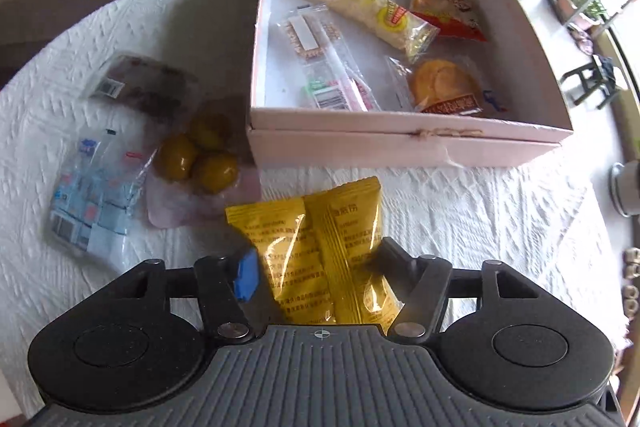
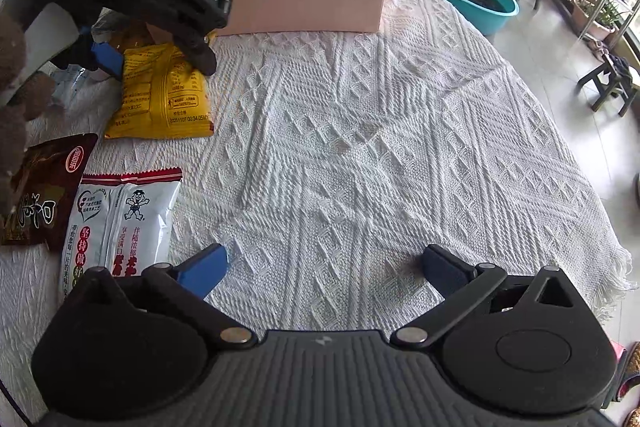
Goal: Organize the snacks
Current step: 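Grasp the yellow chip bag with the left tool, then carry the chip bag into the pink box with the left tool while right brings the white packet there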
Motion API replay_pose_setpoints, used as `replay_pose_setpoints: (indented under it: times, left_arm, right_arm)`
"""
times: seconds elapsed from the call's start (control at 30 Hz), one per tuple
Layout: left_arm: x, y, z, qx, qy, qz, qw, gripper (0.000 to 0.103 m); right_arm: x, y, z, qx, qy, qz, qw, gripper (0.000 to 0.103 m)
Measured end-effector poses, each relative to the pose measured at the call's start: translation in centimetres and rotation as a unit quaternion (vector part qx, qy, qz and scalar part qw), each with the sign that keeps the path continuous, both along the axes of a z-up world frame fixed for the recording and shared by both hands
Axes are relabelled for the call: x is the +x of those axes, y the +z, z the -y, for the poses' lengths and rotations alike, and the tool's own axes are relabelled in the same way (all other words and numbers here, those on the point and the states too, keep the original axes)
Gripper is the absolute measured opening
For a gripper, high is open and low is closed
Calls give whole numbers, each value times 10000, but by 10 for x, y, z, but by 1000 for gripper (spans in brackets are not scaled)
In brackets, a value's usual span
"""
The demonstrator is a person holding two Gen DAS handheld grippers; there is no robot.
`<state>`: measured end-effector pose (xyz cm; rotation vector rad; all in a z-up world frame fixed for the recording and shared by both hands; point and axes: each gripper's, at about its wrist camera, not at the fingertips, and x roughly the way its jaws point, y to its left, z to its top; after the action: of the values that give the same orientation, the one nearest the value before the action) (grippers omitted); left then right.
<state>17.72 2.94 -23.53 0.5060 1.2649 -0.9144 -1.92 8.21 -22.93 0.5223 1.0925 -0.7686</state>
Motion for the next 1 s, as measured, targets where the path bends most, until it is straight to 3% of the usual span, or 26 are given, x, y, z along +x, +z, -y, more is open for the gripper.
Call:
replay_pose_setpoints:
  times: [0.17,0.23,0.37,0.47,0.6,0.7,0.73,0.83,0.93,1.0]
  left_arm:
    - [18,14,-54,-351,-387,-513,9973,63]
    - [27,19,-76,-397,-407,-800,9952,63]
    - [44,23,-105,-204,-671,-892,9935,63]
    - [57,21,-117,36,-953,-987,9905,63]
    - [71,18,-118,74,-1507,-1142,9819,63]
    - [76,21,-112,2,-1976,-1182,9731,62]
    - [78,23,-109,-41,-2104,-1216,9700,62]
    - [85,38,-98,-248,-2393,-1258,9624,62]
    - [93,69,-79,-789,-2541,-1389,9539,62]
    - [96,92,-57,-1165,-2622,-1258,9497,62]
  right_arm:
    - [6,1,11,357,426,-225,9982,103]
    - [4,9,17,515,400,-198,9977,89]
    - [7,35,8,889,134,392,9952,89]
    - [37,30,-15,1255,129,494,9908,89]
    - [86,12,-55,970,230,22,9950,89]
    - [111,10,-78,462,87,-488,9977,75]
    - [115,11,-80,401,-14,-551,9977,75]
    - [113,26,-77,371,-628,-422,9964,75]
    - [100,57,-68,50,-1123,-297,9932,75]
    - [89,81,-61,-152,-1465,-182,9889,75]
